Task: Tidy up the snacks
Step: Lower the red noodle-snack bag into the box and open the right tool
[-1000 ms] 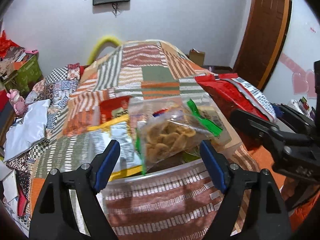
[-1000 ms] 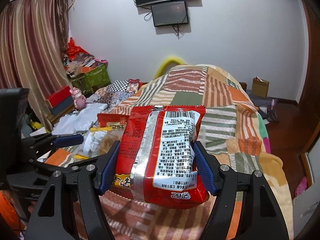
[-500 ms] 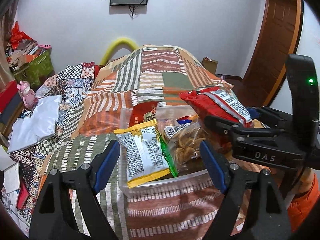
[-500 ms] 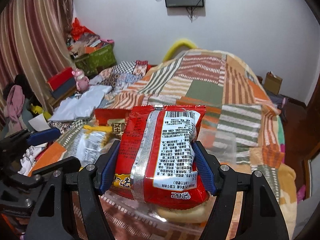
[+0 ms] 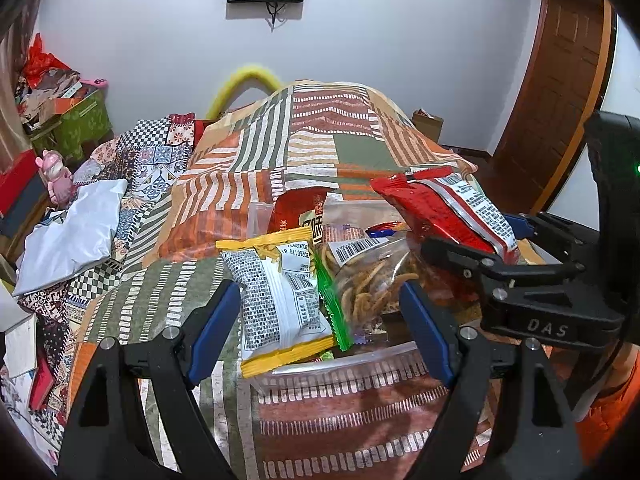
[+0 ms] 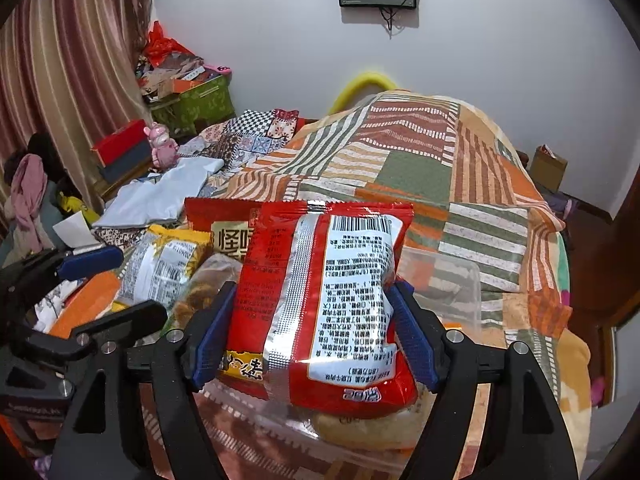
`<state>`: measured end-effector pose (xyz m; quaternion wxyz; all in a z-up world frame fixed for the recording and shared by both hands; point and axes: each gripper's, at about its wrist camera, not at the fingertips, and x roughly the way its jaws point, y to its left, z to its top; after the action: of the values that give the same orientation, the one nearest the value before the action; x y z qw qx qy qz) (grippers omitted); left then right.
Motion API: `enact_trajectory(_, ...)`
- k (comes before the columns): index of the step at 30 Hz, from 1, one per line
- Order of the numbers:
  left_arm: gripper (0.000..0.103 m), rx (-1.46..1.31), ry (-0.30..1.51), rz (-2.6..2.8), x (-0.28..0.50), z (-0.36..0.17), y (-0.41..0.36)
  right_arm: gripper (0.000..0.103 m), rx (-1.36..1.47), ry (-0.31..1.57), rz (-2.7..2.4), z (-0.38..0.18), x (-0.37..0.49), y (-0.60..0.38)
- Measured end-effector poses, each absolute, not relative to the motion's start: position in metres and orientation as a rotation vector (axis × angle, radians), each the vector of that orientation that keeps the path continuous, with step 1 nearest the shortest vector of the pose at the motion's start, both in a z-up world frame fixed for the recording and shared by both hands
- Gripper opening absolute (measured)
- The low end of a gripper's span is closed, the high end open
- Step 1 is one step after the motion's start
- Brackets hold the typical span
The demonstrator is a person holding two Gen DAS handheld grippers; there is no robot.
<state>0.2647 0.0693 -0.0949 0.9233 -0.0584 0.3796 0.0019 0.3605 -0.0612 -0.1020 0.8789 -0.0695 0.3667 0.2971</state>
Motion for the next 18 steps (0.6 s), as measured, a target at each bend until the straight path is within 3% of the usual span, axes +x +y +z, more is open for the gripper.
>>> enact_trajectory(4, 0.082, -0.113, 0.773, 0.002, 0.262, -0.094, 0.067, 0.078, -0.152, 0.753, 0.616, -0.102, 0.357, -0.065)
enact_trajectory(18, 0.082, -0.121, 0.791, 0.000, 0.259, -0.100, 0.064, 0.077, -0.104, 0.700, 0.618, -0.094, 0.343, -0.086)
